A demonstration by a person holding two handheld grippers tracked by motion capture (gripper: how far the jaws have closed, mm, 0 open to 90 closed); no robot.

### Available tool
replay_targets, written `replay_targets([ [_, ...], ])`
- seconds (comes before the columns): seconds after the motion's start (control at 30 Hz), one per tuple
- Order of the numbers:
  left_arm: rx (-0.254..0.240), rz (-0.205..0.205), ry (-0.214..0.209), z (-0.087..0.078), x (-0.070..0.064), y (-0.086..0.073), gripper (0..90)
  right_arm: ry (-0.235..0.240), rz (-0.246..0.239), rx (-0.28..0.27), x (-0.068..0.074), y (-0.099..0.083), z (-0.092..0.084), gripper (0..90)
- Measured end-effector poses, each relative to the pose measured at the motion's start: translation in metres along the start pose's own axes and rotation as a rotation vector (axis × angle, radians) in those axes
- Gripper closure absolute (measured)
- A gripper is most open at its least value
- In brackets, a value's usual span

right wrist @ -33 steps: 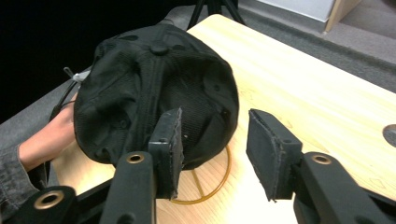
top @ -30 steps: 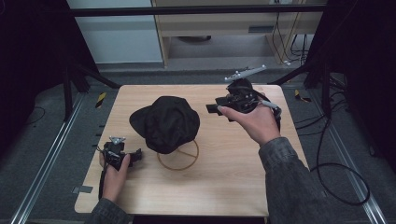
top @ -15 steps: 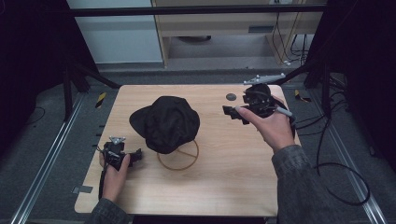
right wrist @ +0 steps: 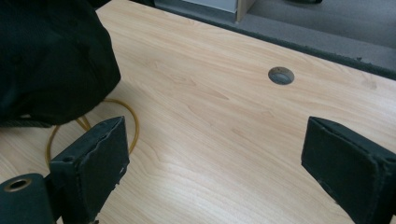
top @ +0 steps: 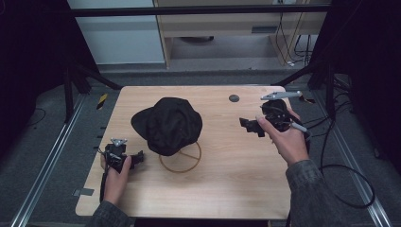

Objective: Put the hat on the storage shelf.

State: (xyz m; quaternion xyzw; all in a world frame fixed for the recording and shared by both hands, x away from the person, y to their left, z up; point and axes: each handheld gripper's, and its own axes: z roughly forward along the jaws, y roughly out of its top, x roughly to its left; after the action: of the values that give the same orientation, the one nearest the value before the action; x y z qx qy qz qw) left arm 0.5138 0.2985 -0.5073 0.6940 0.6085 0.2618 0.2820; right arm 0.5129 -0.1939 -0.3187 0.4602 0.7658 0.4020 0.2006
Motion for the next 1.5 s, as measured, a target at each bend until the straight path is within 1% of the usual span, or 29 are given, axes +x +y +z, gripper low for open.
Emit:
replay_targets([
  [0.03,0.0,0.0,0.0,0.0,0.0,0.0,0.0,-0.009,0.0,0.008,-0.002,-0.007,0.002,8.5],
  [0.13,0.0,0.0,0.0,0.0,0.0,0.0,0.0,-0.016,0.012,0.017,-0.004,-0.017,0.005,9.9],
  [0.17,0.0,0.0,0.0,0.0,0.0,0.0,0.0,-0.022,0.006,0.023,-0.005,-0.021,0.008,10.3],
  [0.27,0.0,0.0,0.0,0.0,0.0,0.0,0.0,-0.029,0.013,0.031,-0.007,-0.031,0.012,11.2],
  [0.53,0.0,0.0,0.0,0.0,0.0,0.0,0.0,-0.021,0.023,0.07,-0.006,-0.062,0.029,12.1],
  [0.57,0.0,0.0,0.0,0.0,0.0,0.0,0.0,-0.021,0.023,0.07,-0.006,-0.062,0.029,12.1],
  [0.6,0.0,0.0,0.0,0.0,0.0,0.0,0.0,-0.02,0.023,0.075,-0.007,-0.069,0.033,12.3],
  [0.63,0.0,0.0,0.0,0.0,0.0,0.0,0.0,-0.019,0.025,0.078,-0.007,-0.073,0.035,12.3],
  [0.8,0.0,0.0,0.0,0.0,0.0,0.0,0.0,-0.014,0.034,0.098,-0.007,-0.087,0.043,12.3],
  [0.87,0.0,0.0,0.0,0.0,0.0,0.0,0.0,-0.009,0.045,0.103,-0.006,-0.093,0.046,12.3],
  [0.93,0.0,0.001,0.0,0.0,0.0,0.0,0.0,-0.011,0.04,0.109,-0.006,-0.098,0.049,12.3],
  [1.03,0.0,0.0,0.0,0.0,0.0,0.0,0.0,-0.01,0.046,0.118,-0.005,-0.108,0.054,12.3],
  [1.17,0.0,0.0,0.0,0.0,0.0,0.0,0.0,-0.005,0.06,0.129,-0.004,-0.119,0.061,12.3],
  [1.5,0.0,0.0,0.0,0.0,0.0,0.0,0.0,-0.004,0.091,0.145,-0.002,-0.141,0.074,12.3],
])
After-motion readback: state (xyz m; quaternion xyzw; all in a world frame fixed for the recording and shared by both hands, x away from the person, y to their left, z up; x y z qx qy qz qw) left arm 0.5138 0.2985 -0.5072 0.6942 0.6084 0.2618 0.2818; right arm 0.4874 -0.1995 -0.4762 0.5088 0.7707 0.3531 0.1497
